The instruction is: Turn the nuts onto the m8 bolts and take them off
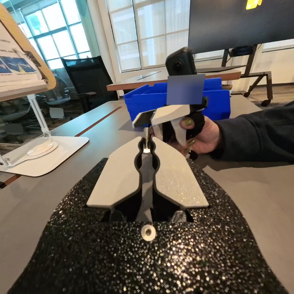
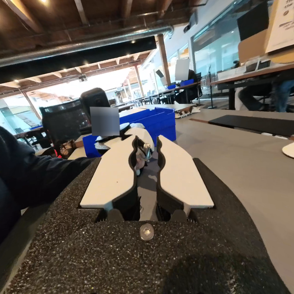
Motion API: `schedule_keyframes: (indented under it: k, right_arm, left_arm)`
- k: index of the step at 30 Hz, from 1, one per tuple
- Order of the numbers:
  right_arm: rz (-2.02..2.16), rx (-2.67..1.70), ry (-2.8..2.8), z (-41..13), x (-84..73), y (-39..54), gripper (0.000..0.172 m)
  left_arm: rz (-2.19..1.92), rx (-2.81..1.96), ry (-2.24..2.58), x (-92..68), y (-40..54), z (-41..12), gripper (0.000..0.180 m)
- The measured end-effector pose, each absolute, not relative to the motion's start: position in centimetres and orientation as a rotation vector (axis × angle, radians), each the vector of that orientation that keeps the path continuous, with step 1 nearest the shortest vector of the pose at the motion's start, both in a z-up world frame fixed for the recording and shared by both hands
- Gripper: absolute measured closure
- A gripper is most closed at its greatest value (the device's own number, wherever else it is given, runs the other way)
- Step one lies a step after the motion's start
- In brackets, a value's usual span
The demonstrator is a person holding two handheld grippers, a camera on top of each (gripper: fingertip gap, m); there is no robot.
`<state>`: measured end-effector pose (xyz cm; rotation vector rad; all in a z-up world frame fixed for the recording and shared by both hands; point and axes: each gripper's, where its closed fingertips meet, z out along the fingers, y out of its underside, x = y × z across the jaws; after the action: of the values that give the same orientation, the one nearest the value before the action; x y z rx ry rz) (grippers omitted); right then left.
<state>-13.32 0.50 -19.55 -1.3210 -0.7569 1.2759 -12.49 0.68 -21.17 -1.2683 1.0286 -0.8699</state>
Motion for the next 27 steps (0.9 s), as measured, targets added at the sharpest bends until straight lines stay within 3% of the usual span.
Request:
schedule_keyframes:
  k: [7,10,12,18,27]
  right_arm:
    - [1.202,-1.337,-0.841,-20.2,-14.0,-0.1,0.164]
    - [1.144,-1.339,-0.878,-20.5,-13.7,0.0,0.164]
    - [1.123,-1.334,-0.915,-20.6,-13.4,-0.1,0.164]
    - [1.203,-1.259,-1.083,-20.8,-13.7,-2.4,0.164]
    - [1.32,-1.206,-1.184,-20.9,-13.9,-4.0,0.164]
  left_arm:
    - [-0.902,-1.228,1.047,-12.4,0.0,-20.9,0.172]
    - [-0.85,-1.264,1.094,-12.4,0.1,-21.6,0.14]
    - [-0.787,-1.312,1.134,-12.7,0.4,-22.4,0.132]
    - [-0.918,-1.323,1.236,-12.2,-1.6,-22.8,0.151]
    - [-1.085,-1.34,1.365,-11.4,-3.8,-23.8,0.165]
